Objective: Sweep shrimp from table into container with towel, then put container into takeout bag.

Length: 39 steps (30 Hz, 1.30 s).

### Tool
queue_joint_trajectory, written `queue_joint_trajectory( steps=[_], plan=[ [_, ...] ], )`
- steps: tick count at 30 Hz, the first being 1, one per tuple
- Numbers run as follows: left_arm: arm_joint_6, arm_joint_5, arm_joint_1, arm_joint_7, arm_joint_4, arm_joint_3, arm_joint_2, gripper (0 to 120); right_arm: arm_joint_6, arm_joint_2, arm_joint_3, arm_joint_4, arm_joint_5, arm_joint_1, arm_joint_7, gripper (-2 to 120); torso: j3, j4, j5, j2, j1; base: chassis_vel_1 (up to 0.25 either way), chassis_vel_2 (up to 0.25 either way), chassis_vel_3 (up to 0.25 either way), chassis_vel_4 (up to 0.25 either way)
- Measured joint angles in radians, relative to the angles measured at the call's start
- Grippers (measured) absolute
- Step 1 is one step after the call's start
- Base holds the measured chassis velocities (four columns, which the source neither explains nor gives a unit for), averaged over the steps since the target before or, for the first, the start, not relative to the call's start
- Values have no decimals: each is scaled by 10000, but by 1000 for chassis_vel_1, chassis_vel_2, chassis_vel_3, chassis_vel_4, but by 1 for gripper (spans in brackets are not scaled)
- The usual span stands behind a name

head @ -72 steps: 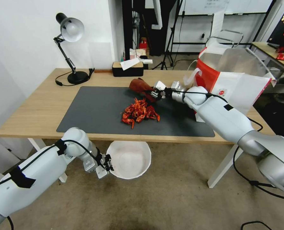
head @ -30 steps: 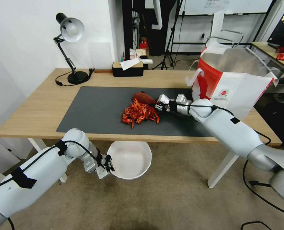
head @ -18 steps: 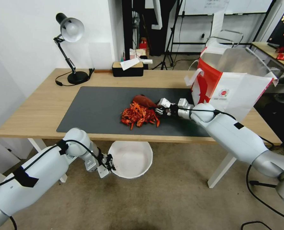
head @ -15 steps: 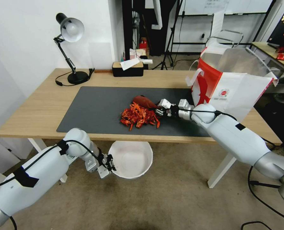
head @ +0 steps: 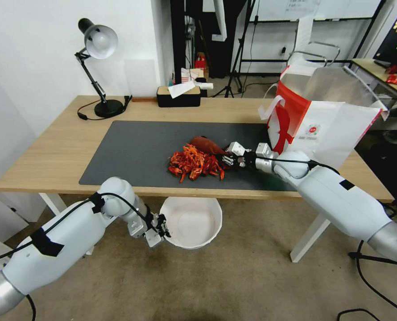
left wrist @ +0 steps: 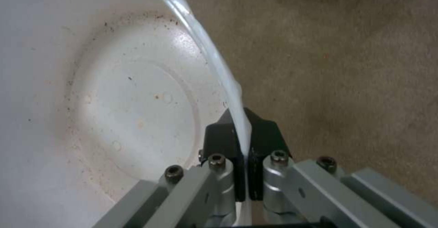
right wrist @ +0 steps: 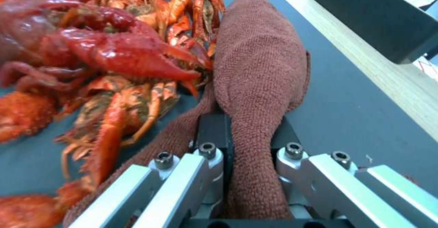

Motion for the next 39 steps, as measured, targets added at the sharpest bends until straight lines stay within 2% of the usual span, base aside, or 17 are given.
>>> queue_joint_trajectory(
  steps=[10,39],
  plan=[
    [-6,-43,59,-2,-52,-91,203,0,11,-269,-3,417,114,-164,-192,7,0,4,0,0,0,0,0,0,0],
    [150,-69,278,25,-409,-208,345,0,-285,-868,885,1911,109,-1549,88,7,-1,2,0,0,1,0,0,0,0]
  ],
)
